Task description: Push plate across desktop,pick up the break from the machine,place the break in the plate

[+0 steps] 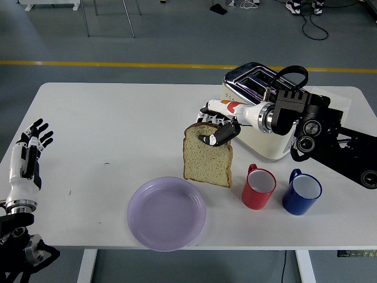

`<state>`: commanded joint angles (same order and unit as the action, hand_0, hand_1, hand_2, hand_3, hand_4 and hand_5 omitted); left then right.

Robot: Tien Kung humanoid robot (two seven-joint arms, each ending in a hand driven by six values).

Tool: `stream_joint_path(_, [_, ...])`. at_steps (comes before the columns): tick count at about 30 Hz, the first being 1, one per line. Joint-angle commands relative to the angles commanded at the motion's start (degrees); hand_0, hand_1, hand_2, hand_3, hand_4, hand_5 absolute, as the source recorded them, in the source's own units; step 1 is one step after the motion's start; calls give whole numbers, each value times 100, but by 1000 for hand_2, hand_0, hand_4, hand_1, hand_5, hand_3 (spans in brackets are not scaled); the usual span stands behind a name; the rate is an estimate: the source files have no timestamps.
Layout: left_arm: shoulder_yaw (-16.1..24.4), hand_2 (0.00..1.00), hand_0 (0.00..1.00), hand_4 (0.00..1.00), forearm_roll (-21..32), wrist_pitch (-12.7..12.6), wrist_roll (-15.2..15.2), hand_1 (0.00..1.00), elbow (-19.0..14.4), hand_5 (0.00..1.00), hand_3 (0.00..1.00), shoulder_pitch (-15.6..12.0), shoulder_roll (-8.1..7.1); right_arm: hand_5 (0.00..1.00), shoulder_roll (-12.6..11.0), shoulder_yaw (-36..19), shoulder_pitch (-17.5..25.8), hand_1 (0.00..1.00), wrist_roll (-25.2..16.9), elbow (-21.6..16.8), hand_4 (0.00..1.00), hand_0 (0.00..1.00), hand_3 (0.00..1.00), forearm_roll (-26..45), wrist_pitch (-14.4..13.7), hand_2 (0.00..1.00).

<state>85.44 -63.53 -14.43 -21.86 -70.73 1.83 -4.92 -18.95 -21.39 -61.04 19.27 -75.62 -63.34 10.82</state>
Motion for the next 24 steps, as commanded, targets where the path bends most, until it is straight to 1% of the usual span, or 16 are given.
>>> stream_joint_path(3, [6,853,771,478,1,-6,1,787,7,854,829,-4,12,116,92,186,-28,108,51,-28,303,23,332,527,-10,244])
stream_joint_path(4, [6,852,771,480,1,-7,1,784,8,850,826,-4,13,119,102,197,-31,107,57,-31,296,27,330,606,-13,242])
stream_joint_path(7, [-20,852,771,480,1,-8,-1,784,16,850,826,-15,16,119,329,233,-11,107,84,54,296,27,330,1074,-129,242])
stream_joint_path(8, [-23,852,771,480,1,-8,-2,784,16,850,826,-16,16,119,364,236,-7,107,86,69,296,27,330,1168,-146,242])
stream_joint_path(9, [-19,852,771,480,1,-9,-3,784,18,850,826,-6,23,119,489,226,35,107,47,175,296,27,330,1242,-225,242])
stream_joint_path(11, [-13,849,768,484,1,-10,-3,783,18,852,824,-1,29,122,632,217,77,107,-12,288,293,27,329,1285,-318,240])
stream_joint_path(13, [-12,849,768,484,-2,-10,-1,783,20,852,824,6,34,122,838,223,129,107,-141,511,293,27,329,1286,-562,240])
stream_joint_path(15, [-11,849,768,484,-4,-14,-5,783,18,852,824,16,34,122,950,266,146,107,-237,686,293,27,329,1397,-766,240])
stream_joint_path(16, [-5,846,764,489,-2,-17,-7,777,18,849,820,18,33,97,989,290,150,118,-269,748,329,64,331,1488,-847,247])
stream_joint_path(18, [24,846,764,489,0,-23,-8,777,23,849,820,10,32,97,1090,350,158,118,-326,936,329,64,331,1636,-1115,247])
stream_joint_path(19, [29,846,764,489,0,-24,-8,777,23,849,820,8,32,97,1102,358,159,118,-333,958,329,64,331,1656,-1155,247])
stream_joint_path(21, [39,846,764,489,-1,-29,-15,777,21,849,820,-1,28,97,1184,409,208,118,-380,1097,329,64,331,1763,-1324,247])
stream_joint_path(24, [39,844,763,491,13,-53,-50,776,14,852,819,-3,27,89,1230,504,264,118,-389,1190,337,65,331,1856,-1400,249])
